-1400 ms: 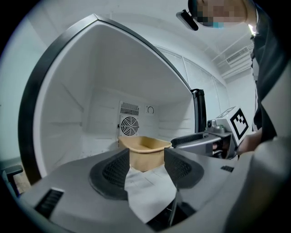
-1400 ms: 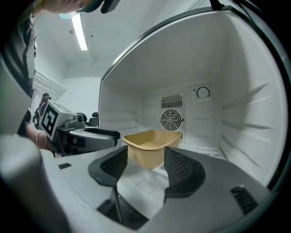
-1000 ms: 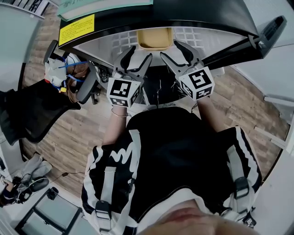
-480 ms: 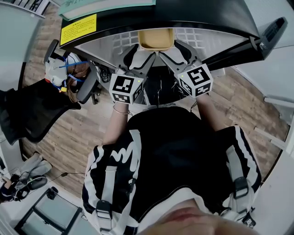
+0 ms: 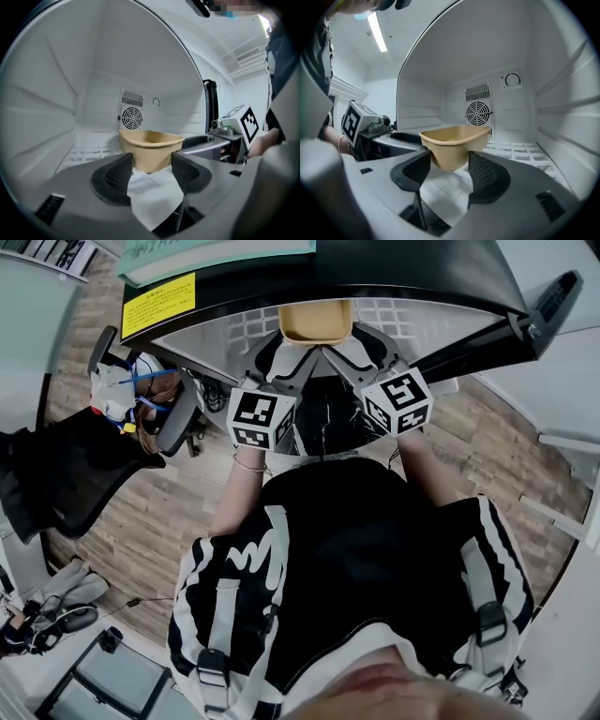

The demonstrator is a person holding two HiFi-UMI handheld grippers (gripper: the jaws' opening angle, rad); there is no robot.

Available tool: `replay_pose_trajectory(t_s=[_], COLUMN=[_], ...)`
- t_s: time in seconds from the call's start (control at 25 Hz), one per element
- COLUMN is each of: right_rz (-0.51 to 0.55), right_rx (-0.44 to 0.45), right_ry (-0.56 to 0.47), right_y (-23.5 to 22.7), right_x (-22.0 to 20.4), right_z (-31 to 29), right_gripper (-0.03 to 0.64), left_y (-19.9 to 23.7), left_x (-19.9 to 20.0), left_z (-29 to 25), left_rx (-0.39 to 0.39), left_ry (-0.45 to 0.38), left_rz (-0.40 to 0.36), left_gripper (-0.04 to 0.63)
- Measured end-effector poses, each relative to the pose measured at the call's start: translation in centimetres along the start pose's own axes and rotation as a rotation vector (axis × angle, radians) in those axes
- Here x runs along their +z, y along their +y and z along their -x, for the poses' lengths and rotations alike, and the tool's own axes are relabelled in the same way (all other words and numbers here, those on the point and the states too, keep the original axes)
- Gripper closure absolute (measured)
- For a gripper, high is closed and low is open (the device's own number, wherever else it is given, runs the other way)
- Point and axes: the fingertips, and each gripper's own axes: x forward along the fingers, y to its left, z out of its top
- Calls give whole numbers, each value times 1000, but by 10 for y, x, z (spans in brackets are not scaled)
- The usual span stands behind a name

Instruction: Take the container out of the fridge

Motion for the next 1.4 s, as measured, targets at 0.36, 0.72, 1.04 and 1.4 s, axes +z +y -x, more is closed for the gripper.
replay_pose_trajectory(t_s=[0.36,0.72,1.04,1.4], right_rz=[-4,8,14,19], right_rx=[-27,-59,-73,-73], right_ry=[-20,-58,-78,-110], right_y=[3,13,32,50], right_x=[1,4,4,15], right_z=[0,7,15,33], right_gripper=[364,364,365,365], left_y=[2,-2,-8,-22], left_x=[0,3,2,15], left_z=[3,14,34,56], left_rx=[-6,-22,-36,-41], left_ry=[-12,-38,-40,-75], left_rz=[-2,-21,-29,-40], left_gripper=[337,345,348,348])
